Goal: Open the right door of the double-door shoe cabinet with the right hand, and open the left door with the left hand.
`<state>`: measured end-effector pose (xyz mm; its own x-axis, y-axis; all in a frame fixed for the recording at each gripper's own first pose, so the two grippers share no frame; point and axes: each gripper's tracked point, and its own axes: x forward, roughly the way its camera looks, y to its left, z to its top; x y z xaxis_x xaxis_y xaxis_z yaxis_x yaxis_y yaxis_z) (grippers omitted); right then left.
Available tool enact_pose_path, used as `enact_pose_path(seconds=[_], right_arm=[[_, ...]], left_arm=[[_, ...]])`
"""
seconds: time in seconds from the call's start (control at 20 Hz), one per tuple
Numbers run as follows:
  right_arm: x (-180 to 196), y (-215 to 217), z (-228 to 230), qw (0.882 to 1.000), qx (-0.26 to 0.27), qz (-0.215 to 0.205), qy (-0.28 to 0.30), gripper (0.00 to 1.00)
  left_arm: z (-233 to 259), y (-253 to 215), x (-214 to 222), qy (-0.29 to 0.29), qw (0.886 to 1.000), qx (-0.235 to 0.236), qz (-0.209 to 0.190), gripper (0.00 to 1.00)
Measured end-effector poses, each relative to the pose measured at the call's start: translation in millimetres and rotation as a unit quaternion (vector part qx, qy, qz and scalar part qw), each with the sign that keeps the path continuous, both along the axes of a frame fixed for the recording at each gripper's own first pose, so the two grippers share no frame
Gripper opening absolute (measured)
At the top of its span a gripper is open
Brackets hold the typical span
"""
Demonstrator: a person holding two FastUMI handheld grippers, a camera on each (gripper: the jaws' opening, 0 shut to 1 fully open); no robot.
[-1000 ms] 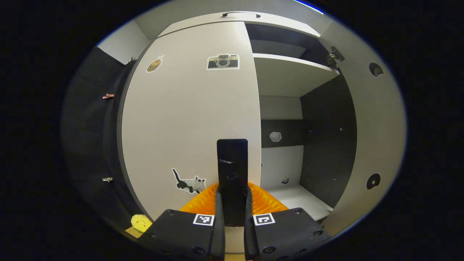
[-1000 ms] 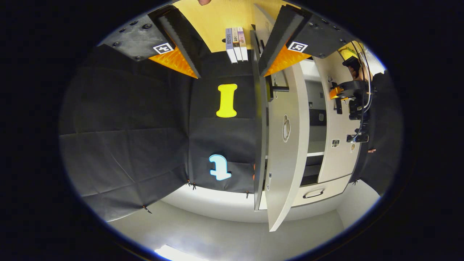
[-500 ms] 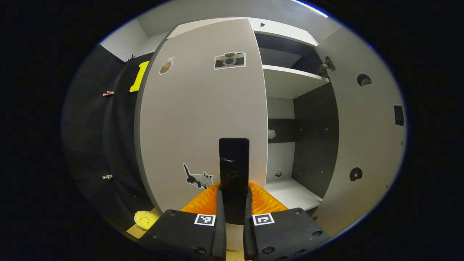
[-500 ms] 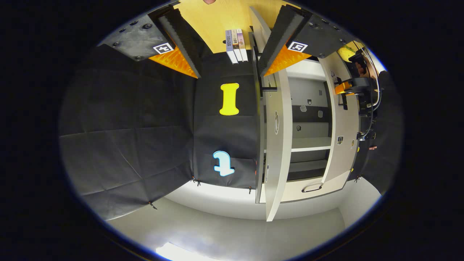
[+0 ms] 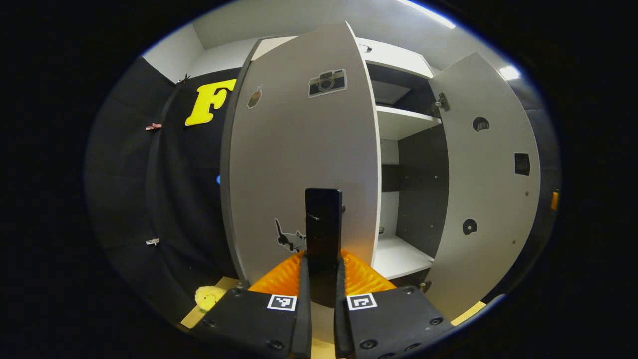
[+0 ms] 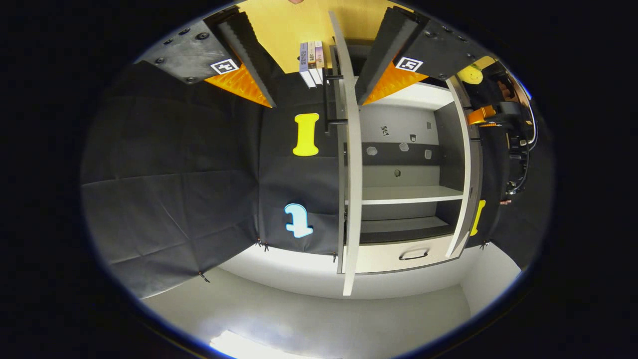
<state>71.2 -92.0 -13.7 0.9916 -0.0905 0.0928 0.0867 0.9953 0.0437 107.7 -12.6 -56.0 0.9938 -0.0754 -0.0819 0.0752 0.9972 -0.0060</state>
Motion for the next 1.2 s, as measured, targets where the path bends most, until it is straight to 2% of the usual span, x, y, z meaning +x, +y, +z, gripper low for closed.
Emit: enact_pose_path(seconds=[0.1,0.15,0.5,0.55,0.6,0.65,0.8,1.2], right_arm=[[-1,4,1,1.000,0.000,0.004,-0.003,0.98],[-1,5,1,1.000,0.001,0.007,-0.003,0.98],[-2,24,-1,0.999,0.015,0.029,0.003,0.98],[-3,28,-1,0.999,0.013,0.031,0.002,0.98],[-2,30,-1,0.999,0.009,0.033,0.001,0.98],[-2,32,1,0.999,0.004,0.036,-0.001,0.98],[-3,36,-2,0.999,-0.005,0.045,0.004,0.98],[-5,46,-5,0.998,-0.007,0.060,0.011,0.95]], left_arm=[[-4,17,-15,0.001,1.000,-0.004,0.001,0.18],[-4,26,-22,0.001,1.000,-0.006,0.001,0.22],[-4,79,-54,-0.001,1.000,-0.021,0.015,0.20],[-5,86,-56,-0.002,1.000,-0.025,0.018,0.19],[-8,90,-58,0.002,0.999,-0.030,0.013,0.22],[-10,92,-60,0.004,0.999,-0.034,0.004,0.19],[-11,104,-64,0.001,0.999,-0.048,-0.011,0.19],[-9,130,-69,0.001,0.999,-0.037,-0.004,0.16]])
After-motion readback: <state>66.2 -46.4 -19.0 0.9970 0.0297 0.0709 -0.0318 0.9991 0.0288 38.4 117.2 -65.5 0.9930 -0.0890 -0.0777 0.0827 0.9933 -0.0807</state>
